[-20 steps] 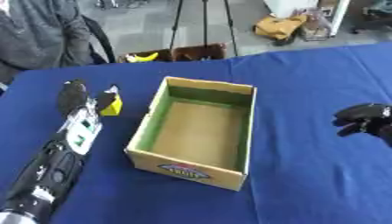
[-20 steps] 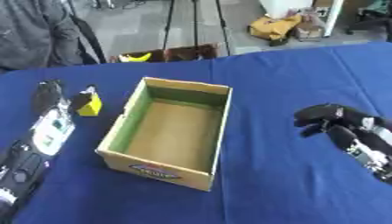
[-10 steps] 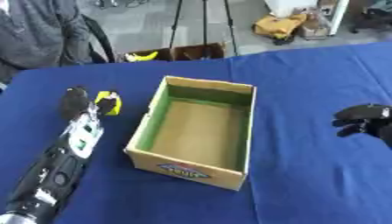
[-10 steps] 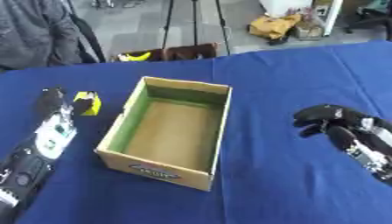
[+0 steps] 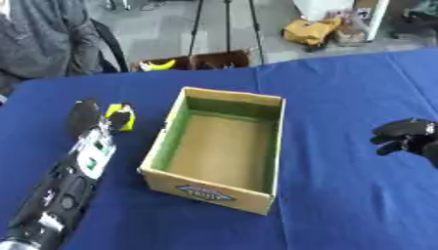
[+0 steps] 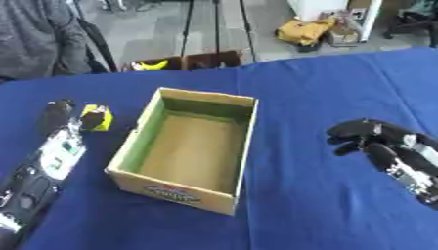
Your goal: Pick up objects on the table and place them in the box.
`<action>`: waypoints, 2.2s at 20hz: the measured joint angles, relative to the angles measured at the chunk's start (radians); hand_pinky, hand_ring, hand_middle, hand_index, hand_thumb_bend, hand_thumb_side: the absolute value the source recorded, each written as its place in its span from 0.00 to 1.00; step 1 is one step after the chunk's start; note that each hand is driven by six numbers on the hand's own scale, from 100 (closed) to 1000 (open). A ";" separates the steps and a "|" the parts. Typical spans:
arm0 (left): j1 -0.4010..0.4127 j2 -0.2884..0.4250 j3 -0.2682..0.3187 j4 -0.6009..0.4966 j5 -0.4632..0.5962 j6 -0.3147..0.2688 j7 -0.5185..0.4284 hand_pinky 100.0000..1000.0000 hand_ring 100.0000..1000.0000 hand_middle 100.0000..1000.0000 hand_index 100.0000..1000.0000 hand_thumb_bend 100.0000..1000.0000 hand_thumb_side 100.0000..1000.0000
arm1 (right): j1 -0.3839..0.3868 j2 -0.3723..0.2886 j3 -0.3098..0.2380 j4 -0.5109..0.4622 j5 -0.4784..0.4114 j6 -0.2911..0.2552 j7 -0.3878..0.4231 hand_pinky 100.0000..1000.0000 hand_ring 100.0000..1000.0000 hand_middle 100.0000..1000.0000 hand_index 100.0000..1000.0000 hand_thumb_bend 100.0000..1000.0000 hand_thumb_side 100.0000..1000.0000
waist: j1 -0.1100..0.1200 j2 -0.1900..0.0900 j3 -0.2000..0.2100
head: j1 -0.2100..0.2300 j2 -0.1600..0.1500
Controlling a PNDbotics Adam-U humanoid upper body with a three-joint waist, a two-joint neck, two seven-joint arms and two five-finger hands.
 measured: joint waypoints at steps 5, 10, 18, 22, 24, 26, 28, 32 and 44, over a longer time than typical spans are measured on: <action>0.001 -0.006 0.002 -0.008 0.008 -0.004 0.036 0.32 0.44 0.45 0.75 0.47 0.55 | 0.000 0.000 0.000 0.000 0.002 -0.001 0.001 0.71 0.80 0.78 0.83 0.00 0.76 | 0.000 0.001 -0.001 | 0.000 -0.001; 0.012 -0.009 0.006 -0.009 0.058 -0.017 0.121 0.33 0.44 0.45 0.79 0.47 0.55 | 0.000 0.000 0.000 0.000 0.002 -0.003 0.003 0.71 0.80 0.78 0.83 0.00 0.76 | -0.001 0.005 0.001 | -0.001 -0.001; 0.017 -0.010 0.006 0.003 0.126 -0.066 0.173 0.31 0.41 0.41 0.80 0.42 0.52 | 0.000 0.000 0.000 0.001 0.003 -0.004 0.004 0.71 0.80 0.78 0.83 0.00 0.77 | -0.003 0.007 0.000 | -0.003 -0.006; 0.022 -0.017 0.006 0.003 0.163 -0.103 0.210 0.30 0.40 0.38 0.78 0.34 0.48 | -0.001 0.000 0.000 0.001 0.006 -0.007 0.007 0.71 0.80 0.78 0.83 0.00 0.77 | -0.003 0.008 -0.001 | -0.004 -0.008; 0.022 -0.018 0.006 0.004 0.180 -0.119 0.225 0.29 0.39 0.36 0.77 0.25 0.43 | -0.001 0.000 0.000 0.001 0.006 -0.007 0.008 0.71 0.80 0.78 0.83 0.00 0.77 | -0.003 0.008 -0.001 | -0.005 -0.008; 0.022 -0.018 0.006 0.006 0.196 -0.132 0.238 0.28 0.38 0.35 0.76 0.17 0.39 | -0.001 0.000 0.000 0.003 0.007 -0.007 0.009 0.71 0.80 0.78 0.83 0.00 0.77 | -0.002 0.008 -0.001 | -0.006 -0.008; 0.022 -0.018 0.006 0.008 0.211 -0.144 0.251 0.28 0.37 0.34 0.75 0.10 0.36 | -0.001 0.000 0.000 0.004 0.007 -0.006 0.010 0.71 0.80 0.78 0.83 0.00 0.77 | -0.002 0.008 -0.001 | -0.007 -0.008; 0.023 -0.018 0.005 0.011 0.231 -0.166 0.273 0.28 0.38 0.34 0.75 0.11 0.33 | -0.001 0.000 0.000 0.005 0.007 -0.006 0.011 0.71 0.80 0.78 0.83 0.00 0.77 | -0.002 0.009 -0.001 | -0.009 -0.008; 0.025 -0.018 -0.007 0.014 0.242 -0.190 0.298 0.31 0.42 0.38 0.77 0.74 0.50 | -0.001 0.000 0.000 0.006 0.007 -0.007 0.015 0.72 0.80 0.78 0.83 0.00 0.77 | -0.002 0.010 -0.001 | -0.010 -0.008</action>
